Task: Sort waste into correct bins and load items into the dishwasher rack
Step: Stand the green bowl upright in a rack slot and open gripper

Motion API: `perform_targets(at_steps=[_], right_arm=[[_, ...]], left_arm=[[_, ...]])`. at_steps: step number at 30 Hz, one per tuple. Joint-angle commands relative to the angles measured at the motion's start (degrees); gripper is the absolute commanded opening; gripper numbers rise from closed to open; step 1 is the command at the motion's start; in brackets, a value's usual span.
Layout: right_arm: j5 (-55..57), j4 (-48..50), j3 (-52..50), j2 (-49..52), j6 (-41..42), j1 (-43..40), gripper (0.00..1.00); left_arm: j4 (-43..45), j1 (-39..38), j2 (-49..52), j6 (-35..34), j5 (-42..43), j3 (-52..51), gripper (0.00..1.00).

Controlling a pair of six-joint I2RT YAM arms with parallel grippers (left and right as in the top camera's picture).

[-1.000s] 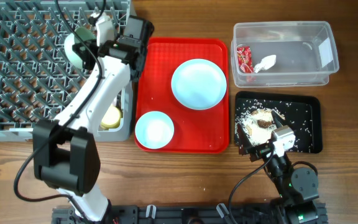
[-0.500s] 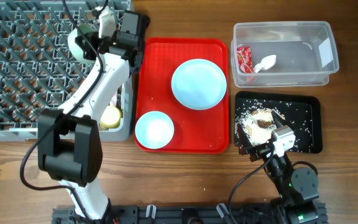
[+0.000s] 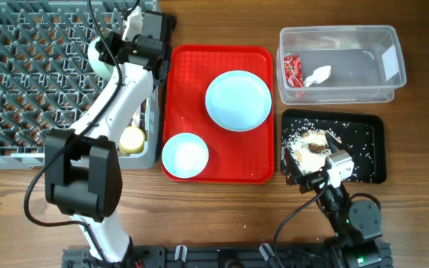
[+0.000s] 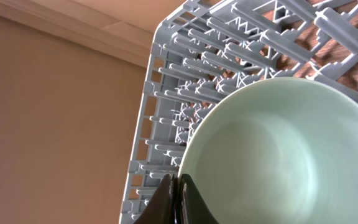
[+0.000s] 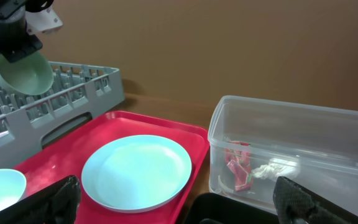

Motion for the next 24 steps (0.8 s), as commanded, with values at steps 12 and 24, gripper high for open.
perform_targets(at_steps=[12, 24], right_arm=[[-0.9, 0.3, -0.1, -0.8, 0.8, -0.3, 1.0], [-0.9, 0.3, -0.1, -0.8, 0.8, -0.3, 1.0]], left_arm=[[6.6, 2.5, 0.5, 8.2, -1.7, -0.1, 0.04], [3.1, 0.9, 3.4, 3.5, -0.9, -0.3, 0.04]])
